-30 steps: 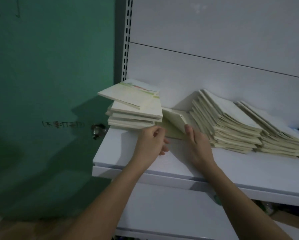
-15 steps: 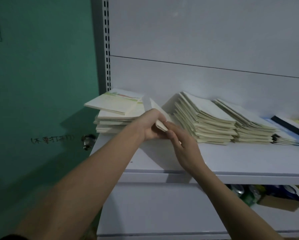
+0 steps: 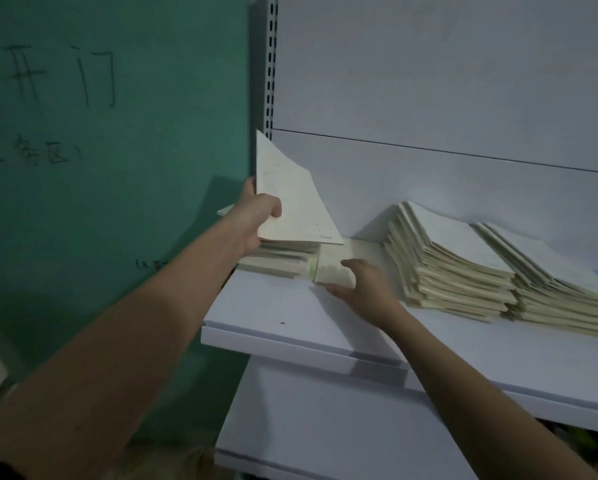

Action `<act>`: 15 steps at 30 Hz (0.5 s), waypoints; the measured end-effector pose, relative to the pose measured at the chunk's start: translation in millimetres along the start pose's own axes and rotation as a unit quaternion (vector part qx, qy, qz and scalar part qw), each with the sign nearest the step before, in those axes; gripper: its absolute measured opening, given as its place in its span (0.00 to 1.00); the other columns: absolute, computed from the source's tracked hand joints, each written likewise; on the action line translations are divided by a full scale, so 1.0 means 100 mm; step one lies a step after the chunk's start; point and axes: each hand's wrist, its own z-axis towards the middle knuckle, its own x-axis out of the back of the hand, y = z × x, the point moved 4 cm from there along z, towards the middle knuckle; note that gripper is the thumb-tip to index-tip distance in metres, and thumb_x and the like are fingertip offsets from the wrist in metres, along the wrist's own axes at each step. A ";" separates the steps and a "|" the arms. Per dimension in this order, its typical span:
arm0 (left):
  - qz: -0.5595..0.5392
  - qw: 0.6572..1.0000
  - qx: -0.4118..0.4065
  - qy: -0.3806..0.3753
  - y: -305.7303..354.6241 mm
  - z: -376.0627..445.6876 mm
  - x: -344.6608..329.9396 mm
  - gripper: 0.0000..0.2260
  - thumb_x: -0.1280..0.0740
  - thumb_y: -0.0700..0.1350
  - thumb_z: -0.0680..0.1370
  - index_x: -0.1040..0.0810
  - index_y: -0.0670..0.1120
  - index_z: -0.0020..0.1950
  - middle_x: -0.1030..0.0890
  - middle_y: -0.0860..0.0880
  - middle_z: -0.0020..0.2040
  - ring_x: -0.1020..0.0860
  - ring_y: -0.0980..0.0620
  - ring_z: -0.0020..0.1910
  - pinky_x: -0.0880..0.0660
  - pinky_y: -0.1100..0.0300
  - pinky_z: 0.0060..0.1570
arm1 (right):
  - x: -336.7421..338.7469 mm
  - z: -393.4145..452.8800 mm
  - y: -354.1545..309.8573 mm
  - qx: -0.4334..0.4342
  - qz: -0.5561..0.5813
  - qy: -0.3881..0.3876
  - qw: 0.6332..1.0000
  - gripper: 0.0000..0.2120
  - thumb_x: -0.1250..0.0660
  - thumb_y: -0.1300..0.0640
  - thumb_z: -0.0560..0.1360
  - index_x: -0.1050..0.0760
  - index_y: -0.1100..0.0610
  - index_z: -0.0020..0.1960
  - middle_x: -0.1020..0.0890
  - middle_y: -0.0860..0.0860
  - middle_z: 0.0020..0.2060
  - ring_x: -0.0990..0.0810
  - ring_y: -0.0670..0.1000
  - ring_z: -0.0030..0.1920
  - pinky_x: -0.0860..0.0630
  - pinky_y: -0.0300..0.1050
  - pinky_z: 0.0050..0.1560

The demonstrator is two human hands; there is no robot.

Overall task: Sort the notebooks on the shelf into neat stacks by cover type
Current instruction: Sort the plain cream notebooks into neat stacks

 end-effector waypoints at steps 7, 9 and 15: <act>-0.017 1.000 0.016 -0.013 -0.07 0.06 0.32 0.30 0.45 0.28 0.73 0.39 0.51 0.72 0.26 0.47 0.62 0.25 0.43 0.59 0.23 0.53 0.42 | -0.22 0.40 0.13 -0.044 -0.093 -0.109 0.989 0.22 0.37 0.40 0.77 0.26 0.54 0.62 0.21 0.54 0.56 0.23 0.58 0.56 0.27 0.50 0.55; -0.026 0.999 0.011 -0.033 -0.04 0.12 0.36 0.30 0.46 0.28 0.74 0.37 0.51 0.71 0.24 0.48 0.62 0.24 0.45 0.57 0.24 0.56 0.39 | -0.24 0.40 0.18 -0.053 -0.056 -0.065 0.995 0.13 0.40 0.42 0.78 0.23 0.49 0.52 0.20 0.51 0.47 0.21 0.55 0.49 0.25 0.49 0.50; -0.029 0.995 0.022 -0.098 -0.04 0.27 0.36 0.29 0.48 0.28 0.74 0.35 0.51 0.70 0.23 0.47 0.61 0.23 0.46 0.55 0.23 0.56 0.39 | 0.06 0.38 0.06 -0.063 0.044 0.145 0.986 0.16 0.43 0.51 0.82 0.29 0.50 0.36 0.25 0.48 0.32 0.25 0.53 0.37 0.38 0.48 0.34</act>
